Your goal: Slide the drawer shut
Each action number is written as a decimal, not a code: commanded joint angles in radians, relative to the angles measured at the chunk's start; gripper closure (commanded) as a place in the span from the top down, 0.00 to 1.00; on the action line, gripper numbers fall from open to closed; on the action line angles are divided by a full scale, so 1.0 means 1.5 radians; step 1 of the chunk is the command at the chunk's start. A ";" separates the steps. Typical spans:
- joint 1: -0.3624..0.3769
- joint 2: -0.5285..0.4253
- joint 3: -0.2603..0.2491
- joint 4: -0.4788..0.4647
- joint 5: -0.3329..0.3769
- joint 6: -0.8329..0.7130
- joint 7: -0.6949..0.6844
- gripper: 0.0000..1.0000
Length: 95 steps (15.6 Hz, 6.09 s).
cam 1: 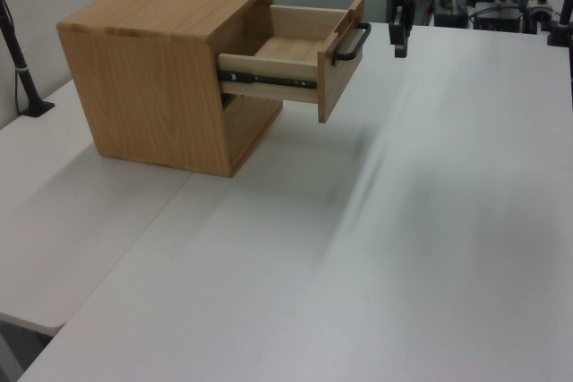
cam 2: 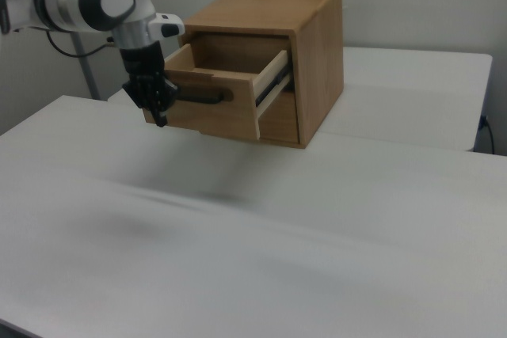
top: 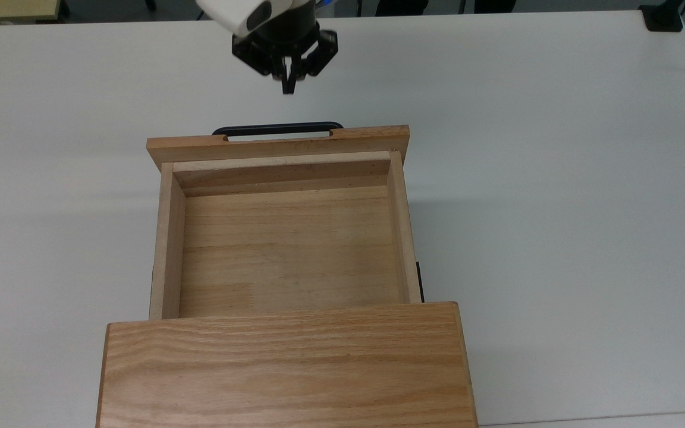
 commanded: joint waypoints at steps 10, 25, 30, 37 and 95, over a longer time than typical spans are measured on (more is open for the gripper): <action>-0.004 0.084 -0.004 0.009 0.040 0.181 0.003 0.00; -0.012 0.203 -0.005 0.153 0.037 0.360 0.017 0.00; -0.012 0.233 -0.005 0.153 0.033 0.469 0.009 0.00; -0.009 0.286 -0.005 0.153 0.021 0.674 0.010 0.00; -0.025 -0.123 0.001 -0.056 0.003 -0.057 -0.001 1.00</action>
